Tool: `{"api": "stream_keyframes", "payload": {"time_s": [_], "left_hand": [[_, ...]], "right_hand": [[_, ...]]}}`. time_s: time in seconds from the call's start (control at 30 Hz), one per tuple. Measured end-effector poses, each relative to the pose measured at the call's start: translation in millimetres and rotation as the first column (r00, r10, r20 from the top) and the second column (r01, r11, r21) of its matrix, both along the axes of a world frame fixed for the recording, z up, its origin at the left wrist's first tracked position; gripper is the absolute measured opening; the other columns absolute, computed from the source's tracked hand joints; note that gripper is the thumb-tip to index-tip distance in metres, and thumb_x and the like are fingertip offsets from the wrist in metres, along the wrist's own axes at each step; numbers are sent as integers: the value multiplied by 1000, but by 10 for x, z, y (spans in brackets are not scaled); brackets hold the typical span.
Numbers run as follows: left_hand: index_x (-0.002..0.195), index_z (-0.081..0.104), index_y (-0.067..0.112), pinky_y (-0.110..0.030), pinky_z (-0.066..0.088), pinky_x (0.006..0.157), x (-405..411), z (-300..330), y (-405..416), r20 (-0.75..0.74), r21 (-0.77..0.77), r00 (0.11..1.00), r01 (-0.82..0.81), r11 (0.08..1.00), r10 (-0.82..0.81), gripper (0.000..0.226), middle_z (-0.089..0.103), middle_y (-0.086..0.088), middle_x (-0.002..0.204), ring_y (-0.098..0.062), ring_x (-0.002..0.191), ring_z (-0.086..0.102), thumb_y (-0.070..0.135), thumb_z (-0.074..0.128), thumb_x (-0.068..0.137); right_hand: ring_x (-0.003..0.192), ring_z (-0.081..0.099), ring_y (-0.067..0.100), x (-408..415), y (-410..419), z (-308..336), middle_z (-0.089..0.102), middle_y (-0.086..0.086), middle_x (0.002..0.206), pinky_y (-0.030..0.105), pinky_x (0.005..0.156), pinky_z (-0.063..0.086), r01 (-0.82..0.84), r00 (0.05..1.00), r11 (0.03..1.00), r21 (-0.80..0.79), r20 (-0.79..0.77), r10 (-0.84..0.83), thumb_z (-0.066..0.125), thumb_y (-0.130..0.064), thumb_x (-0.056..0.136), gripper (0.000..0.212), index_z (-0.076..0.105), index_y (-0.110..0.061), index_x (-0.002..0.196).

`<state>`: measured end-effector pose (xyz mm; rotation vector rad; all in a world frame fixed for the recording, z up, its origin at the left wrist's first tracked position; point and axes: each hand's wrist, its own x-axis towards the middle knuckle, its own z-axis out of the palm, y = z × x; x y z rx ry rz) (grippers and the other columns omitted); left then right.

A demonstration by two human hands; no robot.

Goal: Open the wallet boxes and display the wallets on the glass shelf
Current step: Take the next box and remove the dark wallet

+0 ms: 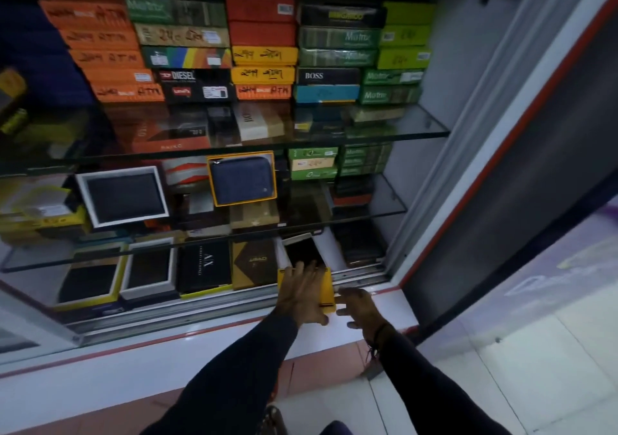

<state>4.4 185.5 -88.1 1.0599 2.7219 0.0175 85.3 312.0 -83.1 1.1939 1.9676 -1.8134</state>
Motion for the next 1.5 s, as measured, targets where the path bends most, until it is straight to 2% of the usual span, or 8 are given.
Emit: {"api": "stream_keyframes", "payload": {"time_s": [0.17, 0.43, 0.63, 0.8, 1.0, 1.17, 1.37, 1.5], "left_hand": [[152, 26, 27, -50, 35, 107, -86, -18, -11, 57, 62, 998, -35, 997, 32, 121, 45, -6, 145, -32, 129, 42, 53, 89, 52], [148, 28, 37, -48, 46, 105, -307, 318, -716, 392, 444, 913, -296, 846, 113, 116, 38, 4, 149, -26, 136, 40, 46, 92, 51], [141, 32, 45, -43, 58, 98, -357, 253, -1651, 635, 463, 756, -536, 706, 158, 110, 48, 7, 137, -23, 130, 53, 27, 96, 53], [143, 39, 34, -50, 49, 106, -245, 53, -2043, 457, 219, 787, -552, 805, 415, 122, 40, 1, 137, -26, 128, 53, 52, 93, 35], [144, 43, 34, -49, 35, 113, -132, -95, -1881, 301, 116, 841, -501, 858, 450, 120, 46, 1, 139, -26, 133, 45, 68, 88, 39], [129, 59, 30, -43, 52, 99, -23, -152, -1697, 357, 245, 840, -507, 826, 409, 92, 67, 8, 128, -16, 116, 65, 52, 94, 48], [134, 54, 29, -17, 52, 73, 93, -202, -1748, 335, 388, 848, -521, 760, 410, 88, 75, 9, 104, -2, 80, 61, 43, 93, 57], [135, 53, 28, -32, 62, 85, 98, -188, -1687, 371, 393, 824, -557, 732, 428, 87, 76, 6, 115, -13, 95, 72, 43, 92, 59]], "right_hand": [[85, 59, 23, -48, 30, -35, 71, 7, 98, 30, 69, 36, -46, 998, 996, -76, 28, 48, 49, -30, 97, 23, 68, -16, 100], [61, 54, 20, -281, -92, -116, 59, -2, 54, 33, 60, 42, -5, 995, 980, 200, -98, 25, 83, -27, 77, 39, 62, -21, 44], [74, 61, 28, -299, -138, -84, 67, 14, 72, 40, 71, 48, -34, 988, 981, 189, -140, 61, 83, -16, 78, 27, 68, -16, 56], [74, 66, 28, -382, -421, -11, 70, 14, 75, 40, 74, 57, -131, 981, 958, 254, -107, 163, 85, -23, 77, 22, 71, -13, 63], [87, 74, 23, -537, -659, 39, 79, 11, 89, 33, 81, 59, -345, 930, 793, 501, 68, 362, 83, -37, 75, 35, 80, -4, 87], [87, 68, 17, -578, -836, 75, 76, 4, 99, 24, 71, 49, -401, 899, 672, 622, 126, 420, 83, -34, 76, 31, 73, -14, 96], [101, 72, 26, -553, -919, -13, 75, 8, 109, 36, 86, 61, -492, 844, 633, 597, 149, 516, 72, -36, 82, 40, 71, -12, 113], [109, 67, 26, -539, -1005, -31, 68, 8, 117, 37, 90, 60, -452, 846, 600, 660, 103, 523, 70, -41, 84, 45, 67, -15, 120]]}}
